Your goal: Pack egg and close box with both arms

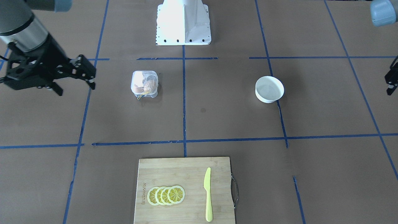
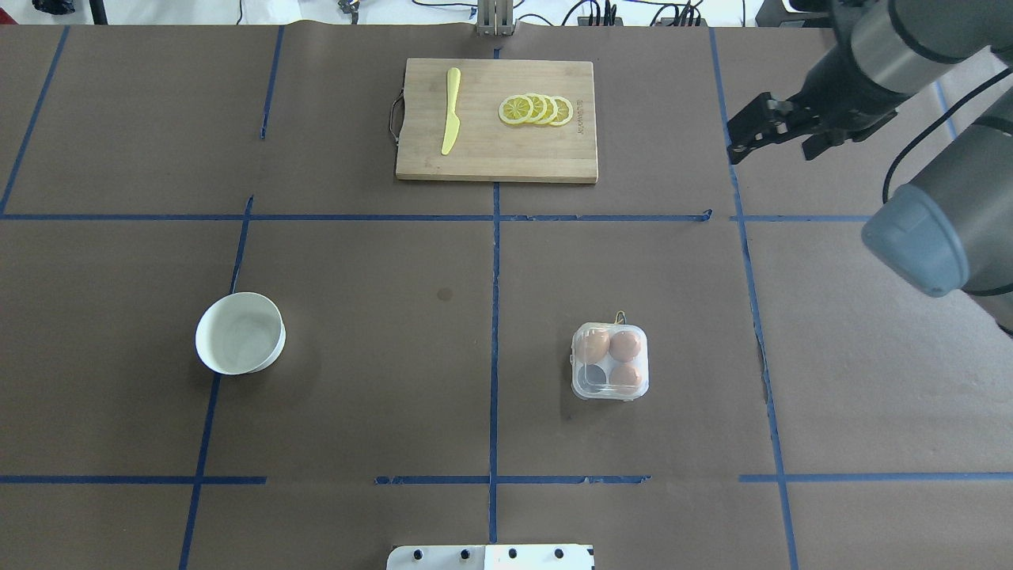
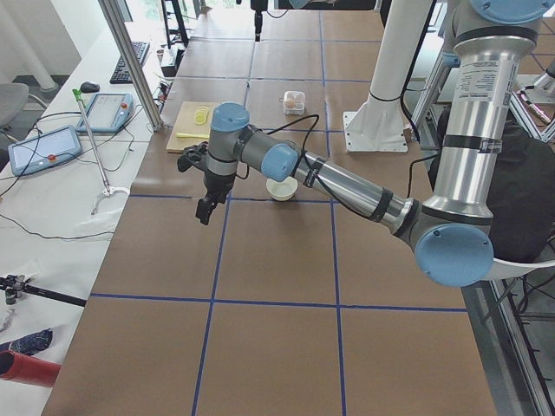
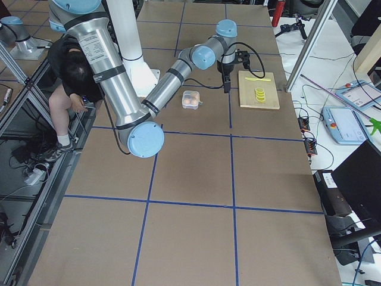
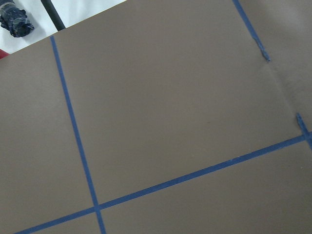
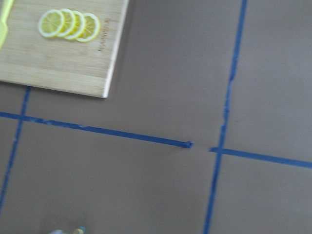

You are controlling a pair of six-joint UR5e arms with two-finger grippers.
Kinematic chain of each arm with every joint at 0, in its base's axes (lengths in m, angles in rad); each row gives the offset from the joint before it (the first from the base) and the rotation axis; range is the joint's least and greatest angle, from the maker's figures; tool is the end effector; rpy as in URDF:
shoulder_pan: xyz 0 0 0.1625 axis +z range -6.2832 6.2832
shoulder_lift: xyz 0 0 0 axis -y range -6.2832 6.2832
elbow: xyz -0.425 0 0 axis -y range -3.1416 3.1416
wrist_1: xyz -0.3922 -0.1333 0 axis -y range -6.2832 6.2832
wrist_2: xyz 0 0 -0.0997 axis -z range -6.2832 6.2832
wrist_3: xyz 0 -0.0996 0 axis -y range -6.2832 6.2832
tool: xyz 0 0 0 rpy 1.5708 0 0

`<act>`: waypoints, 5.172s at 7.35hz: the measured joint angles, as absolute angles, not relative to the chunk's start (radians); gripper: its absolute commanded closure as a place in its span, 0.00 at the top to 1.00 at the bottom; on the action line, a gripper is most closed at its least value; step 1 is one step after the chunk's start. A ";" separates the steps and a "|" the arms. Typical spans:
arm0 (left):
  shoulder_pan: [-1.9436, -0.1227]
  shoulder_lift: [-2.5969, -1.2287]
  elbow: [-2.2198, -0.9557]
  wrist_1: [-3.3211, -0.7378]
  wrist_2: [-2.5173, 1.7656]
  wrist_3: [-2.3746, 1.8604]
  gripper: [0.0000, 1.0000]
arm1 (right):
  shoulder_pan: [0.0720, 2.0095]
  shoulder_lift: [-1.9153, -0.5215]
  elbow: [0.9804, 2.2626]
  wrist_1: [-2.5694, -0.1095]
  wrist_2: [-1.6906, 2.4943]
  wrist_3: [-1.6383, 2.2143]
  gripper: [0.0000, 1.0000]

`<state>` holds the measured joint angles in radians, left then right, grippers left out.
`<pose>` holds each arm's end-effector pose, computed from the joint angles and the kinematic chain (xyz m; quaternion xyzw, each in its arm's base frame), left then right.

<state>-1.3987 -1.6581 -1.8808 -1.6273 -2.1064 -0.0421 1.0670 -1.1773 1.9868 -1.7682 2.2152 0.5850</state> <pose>0.0088 -0.5322 0.4674 0.1881 0.2795 0.1204 0.9338 -0.2064 -0.5267 0.2790 0.0881 -0.4063 -0.0586 0.9076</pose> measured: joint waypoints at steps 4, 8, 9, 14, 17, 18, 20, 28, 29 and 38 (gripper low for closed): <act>-1.538 -1.576 -1.769 -1.631 -2.236 0.330 1.00 | 1.423 -1.456 1.838 -1.793 2.343 -0.040 1.00; -1.544 -1.578 -1.679 -1.636 -2.248 0.391 1.00 | 1.528 -1.554 1.683 -1.727 2.364 -0.086 1.00; -1.545 -1.574 -1.643 -1.632 -2.252 0.391 1.00 | 1.551 -1.570 1.660 -1.724 2.372 -0.085 1.00; -1.545 -1.553 -1.598 -1.621 -2.352 0.236 1.00 | 1.608 -1.613 1.644 -1.674 2.431 -0.082 1.00; -1.546 -1.543 -1.599 -1.626 -2.358 0.130 1.00 | 1.609 -1.634 1.635 -1.614 2.366 -0.080 1.00; -1.546 -1.543 -1.599 -1.631 -2.358 0.099 1.00 | 1.609 -1.635 1.634 -1.601 2.329 -0.076 1.00; -1.546 -1.543 -1.601 -1.635 -2.358 0.078 1.00 | 1.609 -1.637 1.629 -1.545 2.263 -0.021 1.00; -1.546 -1.553 -1.606 -1.637 -2.359 0.040 1.00 | 1.609 -1.638 1.591 -1.494 2.251 0.027 1.00; -1.546 -1.556 -1.610 -1.637 -2.359 0.041 1.00 | 1.609 -1.638 1.591 -1.494 2.252 0.027 1.00; -1.545 -1.554 -1.654 -1.634 -2.442 0.029 1.00 | 1.609 -1.640 1.589 -1.494 2.346 0.025 1.00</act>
<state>-1.5447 -1.5544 -1.6543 -1.6341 -2.4417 0.0294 1.6091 -1.6398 1.5891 -1.4941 2.3456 0.0246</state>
